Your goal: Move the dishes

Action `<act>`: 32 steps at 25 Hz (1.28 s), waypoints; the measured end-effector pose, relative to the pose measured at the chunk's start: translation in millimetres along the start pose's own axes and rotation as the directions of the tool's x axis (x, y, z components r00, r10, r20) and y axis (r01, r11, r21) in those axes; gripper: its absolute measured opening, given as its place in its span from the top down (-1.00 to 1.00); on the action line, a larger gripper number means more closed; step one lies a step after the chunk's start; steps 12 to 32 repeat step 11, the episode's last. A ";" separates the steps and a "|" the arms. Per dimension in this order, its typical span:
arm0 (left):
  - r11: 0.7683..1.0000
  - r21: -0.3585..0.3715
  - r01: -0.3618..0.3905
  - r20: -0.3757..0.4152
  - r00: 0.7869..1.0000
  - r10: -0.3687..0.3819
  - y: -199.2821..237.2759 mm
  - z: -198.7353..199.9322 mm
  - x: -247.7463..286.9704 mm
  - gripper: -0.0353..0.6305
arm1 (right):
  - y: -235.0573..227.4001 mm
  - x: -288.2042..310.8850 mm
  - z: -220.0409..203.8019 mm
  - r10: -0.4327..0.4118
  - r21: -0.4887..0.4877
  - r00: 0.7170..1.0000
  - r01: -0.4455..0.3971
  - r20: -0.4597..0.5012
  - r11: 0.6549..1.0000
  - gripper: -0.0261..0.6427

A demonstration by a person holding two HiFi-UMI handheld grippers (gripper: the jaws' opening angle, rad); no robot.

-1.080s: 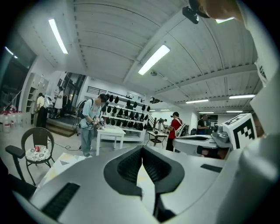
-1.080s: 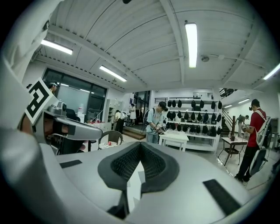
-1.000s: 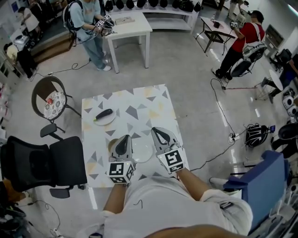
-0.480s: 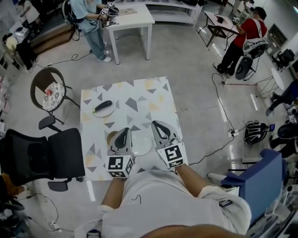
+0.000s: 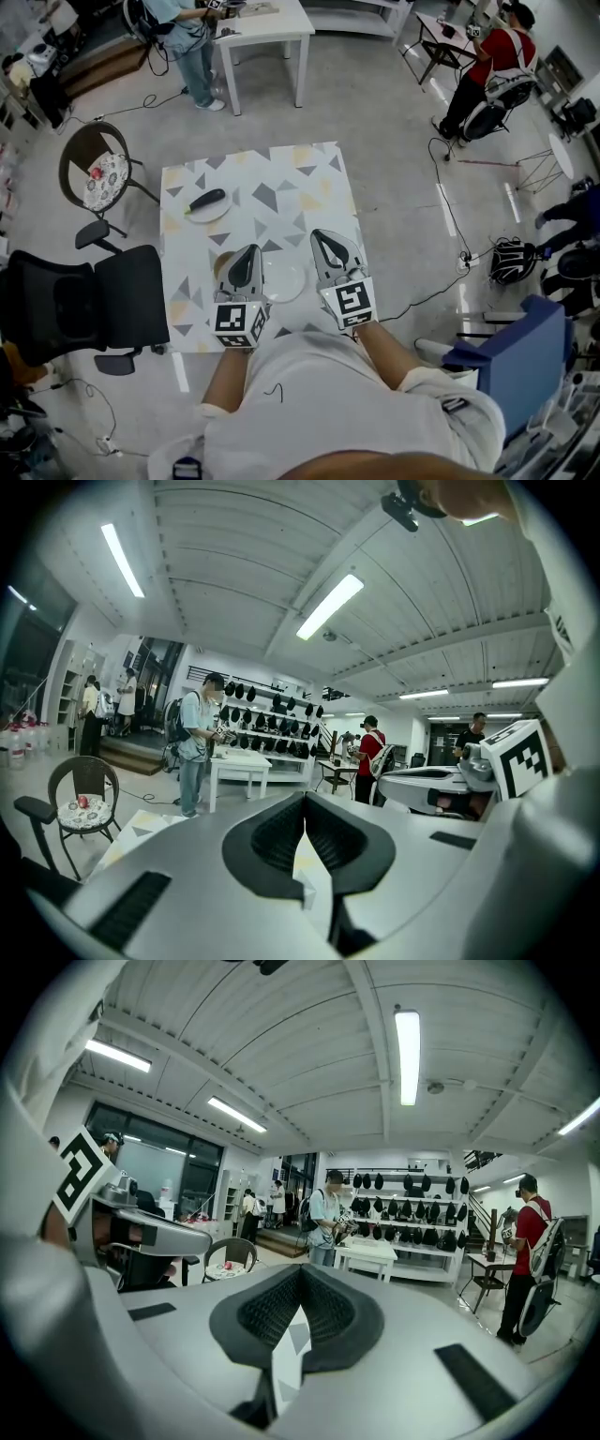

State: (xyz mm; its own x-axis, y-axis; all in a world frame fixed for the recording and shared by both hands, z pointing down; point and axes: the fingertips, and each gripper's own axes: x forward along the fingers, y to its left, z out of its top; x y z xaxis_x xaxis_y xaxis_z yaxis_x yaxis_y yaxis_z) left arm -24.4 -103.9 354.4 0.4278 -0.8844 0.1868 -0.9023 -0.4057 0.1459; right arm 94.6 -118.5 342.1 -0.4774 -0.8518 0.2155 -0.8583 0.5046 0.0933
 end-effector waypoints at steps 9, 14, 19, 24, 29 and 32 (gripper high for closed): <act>1.000 -0.001 0.001 -0.005 1.000 -0.002 0.2 -2.2 0.6 0.83 | -2.1 -0.5 -4.4 -0.005 -0.003 1.000 0.005 -0.012 1.000 0.93; 1.000 0.000 0.002 -0.006 1.000 -0.002 0.5 -2.9 1.2 0.83 | -3.5 -0.3 -4.6 -0.008 -0.004 1.000 0.008 -0.012 1.000 0.93; 1.000 0.000 0.002 -0.006 1.000 -0.002 0.5 -2.9 1.2 0.83 | -3.5 -0.3 -4.6 -0.008 -0.004 1.000 0.008 -0.012 1.000 0.93; 1.000 0.000 0.002 -0.006 1.000 -0.002 0.5 -2.9 1.2 0.83 | -3.5 -0.3 -4.6 -0.008 -0.004 1.000 0.008 -0.012 1.000 0.93; 1.000 0.000 0.002 -0.006 1.000 -0.002 0.5 -2.9 1.2 0.83 | -3.5 -0.3 -4.6 -0.008 -0.004 1.000 0.008 -0.012 1.000 0.93; 1.000 0.000 0.002 -0.006 1.000 -0.002 0.5 -2.9 1.2 0.83 | -3.5 -0.3 -4.6 -0.008 -0.004 1.000 0.008 -0.012 1.000 0.93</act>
